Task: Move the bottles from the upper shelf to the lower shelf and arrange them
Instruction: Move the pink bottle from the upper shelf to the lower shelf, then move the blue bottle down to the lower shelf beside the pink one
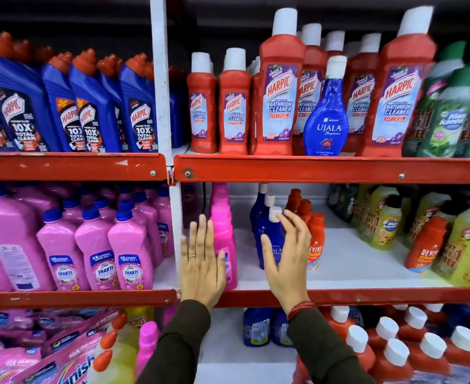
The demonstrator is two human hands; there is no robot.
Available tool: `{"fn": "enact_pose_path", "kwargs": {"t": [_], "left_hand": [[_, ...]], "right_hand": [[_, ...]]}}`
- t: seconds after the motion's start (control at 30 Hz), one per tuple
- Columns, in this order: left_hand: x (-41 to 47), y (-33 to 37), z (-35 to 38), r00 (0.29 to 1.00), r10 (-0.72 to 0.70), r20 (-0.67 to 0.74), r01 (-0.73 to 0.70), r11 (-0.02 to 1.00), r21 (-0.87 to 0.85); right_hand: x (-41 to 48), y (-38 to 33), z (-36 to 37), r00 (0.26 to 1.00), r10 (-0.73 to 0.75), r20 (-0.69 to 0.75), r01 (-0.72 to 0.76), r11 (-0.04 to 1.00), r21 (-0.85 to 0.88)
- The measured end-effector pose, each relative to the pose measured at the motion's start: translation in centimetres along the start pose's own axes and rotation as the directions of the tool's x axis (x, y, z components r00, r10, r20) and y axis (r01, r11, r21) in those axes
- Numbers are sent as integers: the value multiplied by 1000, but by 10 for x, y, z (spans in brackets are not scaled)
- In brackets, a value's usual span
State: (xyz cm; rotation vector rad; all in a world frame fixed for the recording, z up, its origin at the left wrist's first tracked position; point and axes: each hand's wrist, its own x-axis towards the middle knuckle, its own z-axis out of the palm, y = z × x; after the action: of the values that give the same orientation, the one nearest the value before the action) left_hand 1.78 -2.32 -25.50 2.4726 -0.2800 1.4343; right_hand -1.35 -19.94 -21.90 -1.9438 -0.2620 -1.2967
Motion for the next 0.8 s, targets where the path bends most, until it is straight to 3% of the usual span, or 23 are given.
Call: {"fn": "enact_pose_path", "kwargs": {"t": [0.13,0.33,0.43,0.57,0.8], "left_hand": [[52,35,-22,994,51,-98,-58,996,-69],[131,75,-51,966,127,-223,-146,987,-70],[165,88,-62,965,118,-234,-137,988,-66],[188,95,-62,991,84,-102,-87,996,-28],[190,93,-54,994,69,-84,-70,998,-2]], "right_hand": [[45,-15,-32,986,-137,-93,129,988,-88],[116,-29,-72,963,-212,-165,189,971,-147],[153,-29,-86,978,-162,-132,147,982,-115],[197,-22,-98,999,45,-4,-45,998,51],[229,-14,-108,944,191,268,-224,970,98]]}}
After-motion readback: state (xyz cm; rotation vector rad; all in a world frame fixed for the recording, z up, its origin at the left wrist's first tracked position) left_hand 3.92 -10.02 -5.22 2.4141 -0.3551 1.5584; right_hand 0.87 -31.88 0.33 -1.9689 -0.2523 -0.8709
